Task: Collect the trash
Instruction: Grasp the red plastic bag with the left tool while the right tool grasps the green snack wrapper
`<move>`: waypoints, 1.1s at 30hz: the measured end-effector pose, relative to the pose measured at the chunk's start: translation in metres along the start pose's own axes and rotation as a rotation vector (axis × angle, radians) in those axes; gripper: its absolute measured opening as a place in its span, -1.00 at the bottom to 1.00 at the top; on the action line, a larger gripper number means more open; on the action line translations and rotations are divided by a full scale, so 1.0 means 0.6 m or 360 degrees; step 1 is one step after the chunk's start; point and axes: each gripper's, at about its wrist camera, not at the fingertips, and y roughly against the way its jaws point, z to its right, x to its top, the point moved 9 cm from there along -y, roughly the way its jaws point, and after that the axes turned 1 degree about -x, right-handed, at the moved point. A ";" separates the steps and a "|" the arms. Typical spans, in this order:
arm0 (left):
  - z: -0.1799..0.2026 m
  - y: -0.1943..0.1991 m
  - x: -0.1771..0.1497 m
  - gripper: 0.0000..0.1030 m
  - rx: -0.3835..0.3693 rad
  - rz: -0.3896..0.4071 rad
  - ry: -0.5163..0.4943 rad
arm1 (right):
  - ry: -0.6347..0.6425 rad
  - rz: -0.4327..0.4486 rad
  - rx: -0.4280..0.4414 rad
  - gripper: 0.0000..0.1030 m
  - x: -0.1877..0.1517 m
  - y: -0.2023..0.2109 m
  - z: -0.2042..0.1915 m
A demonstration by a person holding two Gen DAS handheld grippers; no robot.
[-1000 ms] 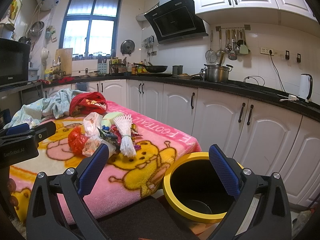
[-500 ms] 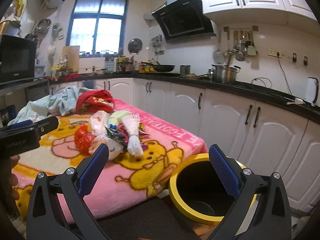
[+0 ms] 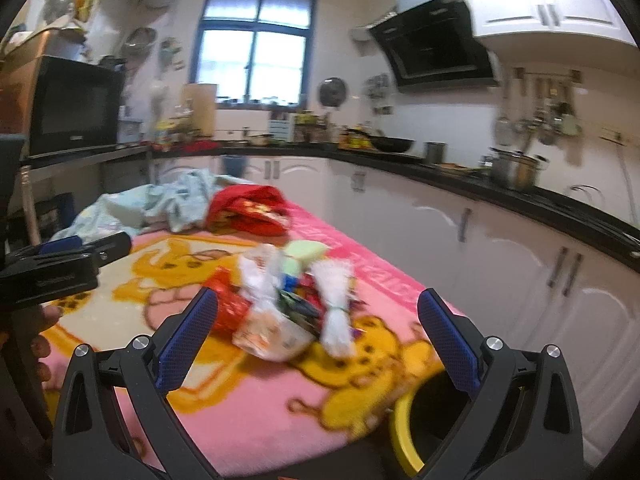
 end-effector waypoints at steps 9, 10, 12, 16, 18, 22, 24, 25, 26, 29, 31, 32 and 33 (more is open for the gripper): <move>-0.017 -0.032 0.047 0.80 0.0059 0.0000 0.0024 | 0.0040 -0.0141 0.0153 0.88 0.011 -0.078 -0.030; -0.016 -0.040 0.050 0.80 0.0057 -0.0005 0.0025 | 0.0051 -0.0154 0.0159 0.88 0.010 -0.086 -0.029; -0.012 -0.057 0.054 0.80 0.0051 -0.0022 0.0024 | 0.0067 -0.0171 0.0160 0.88 0.009 -0.100 -0.021; -0.001 -0.107 0.047 0.80 0.0005 -0.0114 0.0023 | 0.0092 -0.0280 0.0170 0.88 -0.003 -0.142 -0.007; -0.001 -0.136 0.035 0.80 0.0001 -0.0182 0.0035 | 0.0089 -0.0319 0.0165 0.77 -0.009 -0.161 -0.001; -0.007 -0.190 0.007 0.80 -0.0030 -0.0305 0.0098 | 0.0119 -0.0477 0.0198 0.48 -0.039 -0.209 0.004; -0.016 -0.215 -0.011 0.80 -0.0063 -0.0393 0.0169 | 0.0127 -0.0513 0.0200 0.38 -0.050 -0.224 0.007; -0.016 -0.224 -0.020 0.80 -0.0075 -0.0431 0.0198 | 0.0133 -0.0539 0.0215 0.35 -0.055 -0.232 0.007; -0.016 -0.233 -0.027 0.80 -0.0107 -0.0471 0.0231 | 0.0135 -0.0555 0.0229 0.32 -0.059 -0.237 0.005; -0.015 -0.254 -0.045 0.80 -0.0171 -0.0548 0.0301 | 0.0170 -0.0598 0.0262 0.21 -0.070 -0.254 -0.002; -0.012 -0.261 -0.054 0.80 -0.0200 -0.0576 0.0333 | 0.0201 -0.0642 0.0297 0.08 -0.077 -0.268 -0.010; -0.011 -0.263 -0.057 0.78 -0.0207 -0.0592 0.0347 | 0.0212 -0.0658 0.0310 -0.03 -0.080 -0.274 -0.012; -0.010 -0.268 -0.062 0.76 -0.0220 -0.0612 0.0368 | 0.0225 -0.0677 0.0322 -0.11 -0.084 -0.278 -0.016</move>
